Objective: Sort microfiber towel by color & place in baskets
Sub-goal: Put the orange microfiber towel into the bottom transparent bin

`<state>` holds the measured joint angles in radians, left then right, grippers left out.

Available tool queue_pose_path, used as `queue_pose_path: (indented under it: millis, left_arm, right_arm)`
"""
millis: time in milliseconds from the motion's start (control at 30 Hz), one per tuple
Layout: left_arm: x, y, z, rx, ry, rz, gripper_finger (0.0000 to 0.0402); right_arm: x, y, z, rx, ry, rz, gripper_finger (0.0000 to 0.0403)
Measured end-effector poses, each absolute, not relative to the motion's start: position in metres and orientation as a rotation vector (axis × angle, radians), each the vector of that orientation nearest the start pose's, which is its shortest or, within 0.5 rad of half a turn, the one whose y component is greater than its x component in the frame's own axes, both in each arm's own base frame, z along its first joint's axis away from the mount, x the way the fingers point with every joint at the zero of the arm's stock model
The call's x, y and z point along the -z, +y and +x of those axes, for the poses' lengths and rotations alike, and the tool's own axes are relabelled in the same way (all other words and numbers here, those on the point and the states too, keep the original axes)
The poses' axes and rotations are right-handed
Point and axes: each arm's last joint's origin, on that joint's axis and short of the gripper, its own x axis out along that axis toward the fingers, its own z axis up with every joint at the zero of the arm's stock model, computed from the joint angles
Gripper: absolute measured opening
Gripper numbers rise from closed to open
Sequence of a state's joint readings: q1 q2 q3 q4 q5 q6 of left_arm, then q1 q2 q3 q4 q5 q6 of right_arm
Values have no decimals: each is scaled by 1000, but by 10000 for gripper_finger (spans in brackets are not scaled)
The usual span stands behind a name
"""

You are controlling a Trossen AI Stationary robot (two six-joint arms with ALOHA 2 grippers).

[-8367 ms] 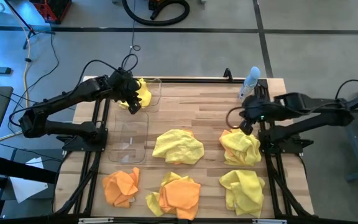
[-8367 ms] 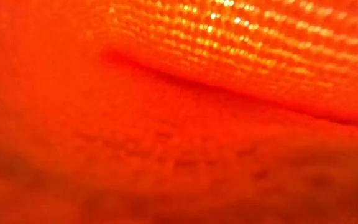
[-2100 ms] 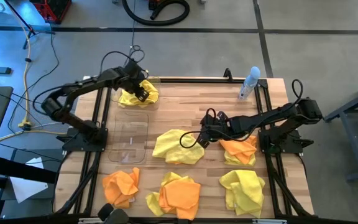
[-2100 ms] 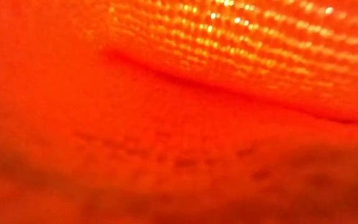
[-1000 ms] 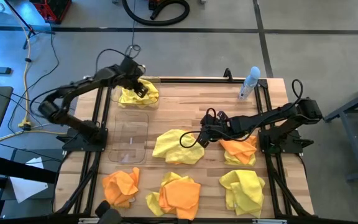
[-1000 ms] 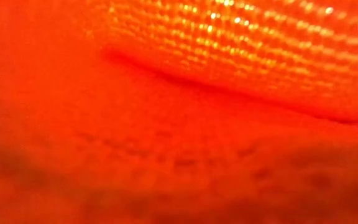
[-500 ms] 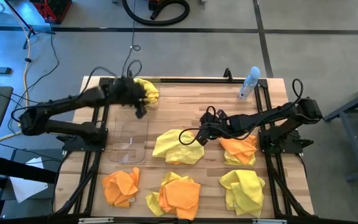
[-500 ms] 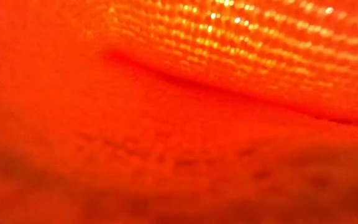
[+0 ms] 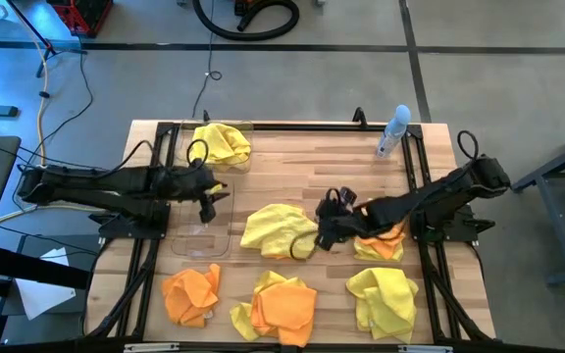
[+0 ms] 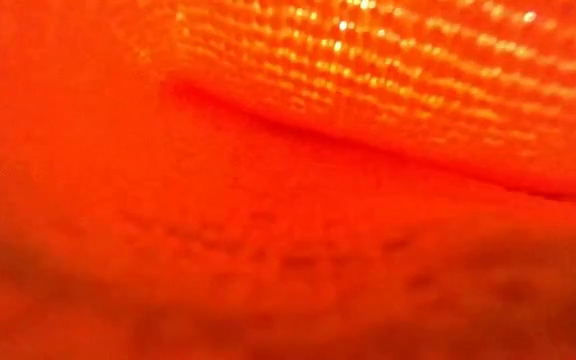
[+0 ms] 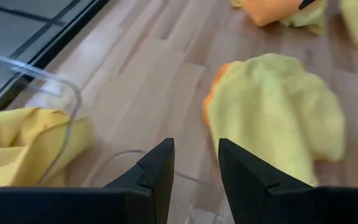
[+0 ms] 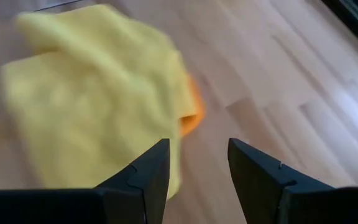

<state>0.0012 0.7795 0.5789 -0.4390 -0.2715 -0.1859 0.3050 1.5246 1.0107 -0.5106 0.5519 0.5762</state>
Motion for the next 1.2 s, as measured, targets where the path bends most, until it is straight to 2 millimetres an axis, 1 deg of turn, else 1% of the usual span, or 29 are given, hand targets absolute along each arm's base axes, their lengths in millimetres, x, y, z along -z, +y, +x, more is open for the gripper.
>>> queue_pose_path:
  millis: [200,333,400,500,633,733,833,900,967,1067,1200]
  left_arm:
    - [-235,-9,163,-227,575,-67,112]
    - [-234,-17,163,-179,573,-52,112]
    - [-236,-21,163,-162,553,-42,112]
    - [-238,-25,164,-153,525,-28,112]
    - [-238,-28,164,-141,519,-30,112]
    - [-238,-30,163,-130,518,-35,112]
    - [-239,-32,163,-121,511,-50,112]
    - [-240,-34,164,-112,497,-61,112]
    - [-241,-37,163,-98,493,-66,112]
    - [-241,-42,166,-78,479,-64,112]
    - [-241,-50,177,-57,471,-72,112]
  right_arm:
    - [-220,113,277,342,832,58,158]
    - [-222,128,273,287,805,55,158]
    - [-224,132,276,269,764,82,158]
    - [-226,138,286,209,691,101,160]
    - [-223,148,303,76,606,32,173]
    - [-221,153,315,55,613,-33,188]
    - [-228,154,324,71,637,-57,203]
    - [-232,154,326,83,671,-71,211]
    - [-234,153,324,94,721,-87,219]
    - [-235,150,317,137,802,-56,223]
    - [-225,143,305,227,929,-38,223]
